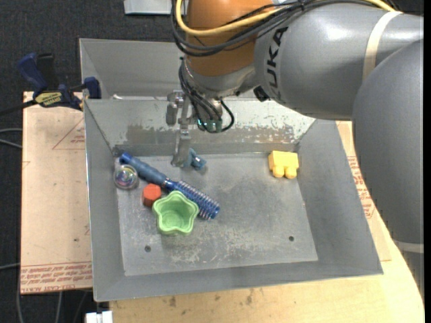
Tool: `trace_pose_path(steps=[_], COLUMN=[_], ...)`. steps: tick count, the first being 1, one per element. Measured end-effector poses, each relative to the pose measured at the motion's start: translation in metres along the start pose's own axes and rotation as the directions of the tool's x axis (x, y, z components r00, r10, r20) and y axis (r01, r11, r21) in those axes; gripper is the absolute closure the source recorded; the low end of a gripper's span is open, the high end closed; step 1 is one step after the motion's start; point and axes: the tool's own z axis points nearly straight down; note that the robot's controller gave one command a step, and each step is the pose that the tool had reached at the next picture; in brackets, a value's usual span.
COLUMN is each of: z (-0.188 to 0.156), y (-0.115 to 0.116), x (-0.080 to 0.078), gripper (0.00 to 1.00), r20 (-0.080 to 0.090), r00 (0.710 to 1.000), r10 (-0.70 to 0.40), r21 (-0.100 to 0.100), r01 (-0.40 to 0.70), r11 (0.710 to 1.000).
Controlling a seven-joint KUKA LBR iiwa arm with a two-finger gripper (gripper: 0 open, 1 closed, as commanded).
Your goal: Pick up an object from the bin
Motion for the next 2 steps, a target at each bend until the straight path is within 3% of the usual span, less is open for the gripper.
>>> trace_pose_path(steps=[1,2], z=[0.064,0.171], y=[-0.044,-0.03], x=[0.101,0.082], gripper=[0.0,0.0], r20=[-0.004,0.017], r00=[0.996,0.992], r10=[0.092,0.124], r21=[0.003,-0.007], r01=[-0.092,-0.124], r11=[0.996,0.992])
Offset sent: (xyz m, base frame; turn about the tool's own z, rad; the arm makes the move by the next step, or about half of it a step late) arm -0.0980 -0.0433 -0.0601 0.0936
